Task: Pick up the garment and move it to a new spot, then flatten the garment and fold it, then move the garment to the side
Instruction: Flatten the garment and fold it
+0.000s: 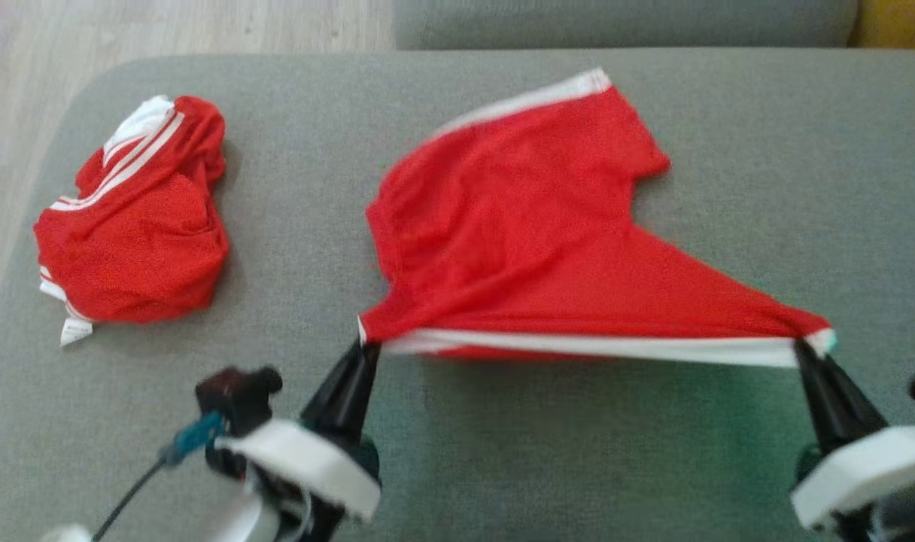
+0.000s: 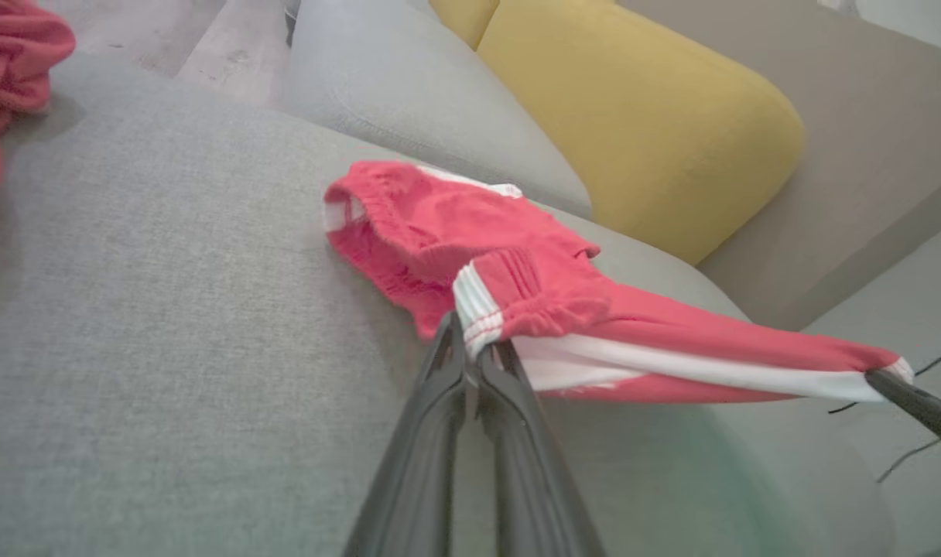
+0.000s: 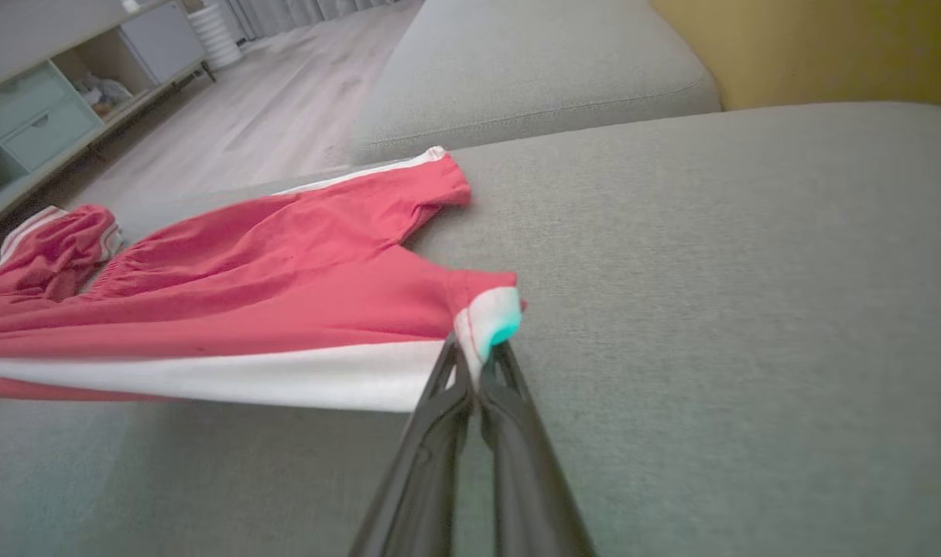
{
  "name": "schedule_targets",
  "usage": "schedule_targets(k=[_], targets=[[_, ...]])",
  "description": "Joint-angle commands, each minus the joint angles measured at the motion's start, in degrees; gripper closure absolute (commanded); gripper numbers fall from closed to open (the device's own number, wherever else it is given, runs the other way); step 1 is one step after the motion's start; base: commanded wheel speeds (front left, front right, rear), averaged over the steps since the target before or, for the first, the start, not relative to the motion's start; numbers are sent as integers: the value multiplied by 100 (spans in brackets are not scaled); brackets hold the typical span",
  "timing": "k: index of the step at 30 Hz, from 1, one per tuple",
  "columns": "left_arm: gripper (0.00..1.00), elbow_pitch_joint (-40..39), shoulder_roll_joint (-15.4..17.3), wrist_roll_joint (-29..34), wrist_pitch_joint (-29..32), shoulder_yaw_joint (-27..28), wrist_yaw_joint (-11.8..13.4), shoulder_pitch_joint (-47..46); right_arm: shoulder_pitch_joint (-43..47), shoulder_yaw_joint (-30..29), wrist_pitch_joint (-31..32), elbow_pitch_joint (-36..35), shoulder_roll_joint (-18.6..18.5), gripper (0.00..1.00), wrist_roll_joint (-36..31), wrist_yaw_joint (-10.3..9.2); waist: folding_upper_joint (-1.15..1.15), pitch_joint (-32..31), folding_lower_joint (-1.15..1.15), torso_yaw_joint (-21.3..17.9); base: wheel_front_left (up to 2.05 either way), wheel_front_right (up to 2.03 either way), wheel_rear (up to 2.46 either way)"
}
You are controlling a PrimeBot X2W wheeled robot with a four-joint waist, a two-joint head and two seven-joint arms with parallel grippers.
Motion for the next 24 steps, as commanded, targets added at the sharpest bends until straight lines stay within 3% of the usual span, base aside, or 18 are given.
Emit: schedule_targets(k=[1, 5, 10, 17, 24], targets=[[100, -501, 332, -30, 103, 349, 245, 62, -47, -156, 139, -429, -83, 100, -36, -12, 0, -70, 2, -30, 0, 0, 0], [100, -2204, 752, -139, 811, 302, 858, 853, 347, -438, 757, -1197, -77, 100, 124, -12, 0, -104, 2, -88, 0, 0, 0], [100, -3053, 1009, -322, 1331, 324, 1168, 1132, 310, -509, 1335, -1501, -76, 100, 163, -12, 0, 12, 2, -100, 0, 0, 0], [100, -2605, 890, -932, 1788, 403, 896, 657, -664, -274, 1782, -949, -75, 100, 145, -12, 0, 367, 2, -30, 0, 0, 0], [100, -1497, 557, -1765, 2244, 625, 281, -468, -2398, 60, 2061, 264, -78, 100, 101, -12, 0, 896, 2, 210, 0, 0, 0]])
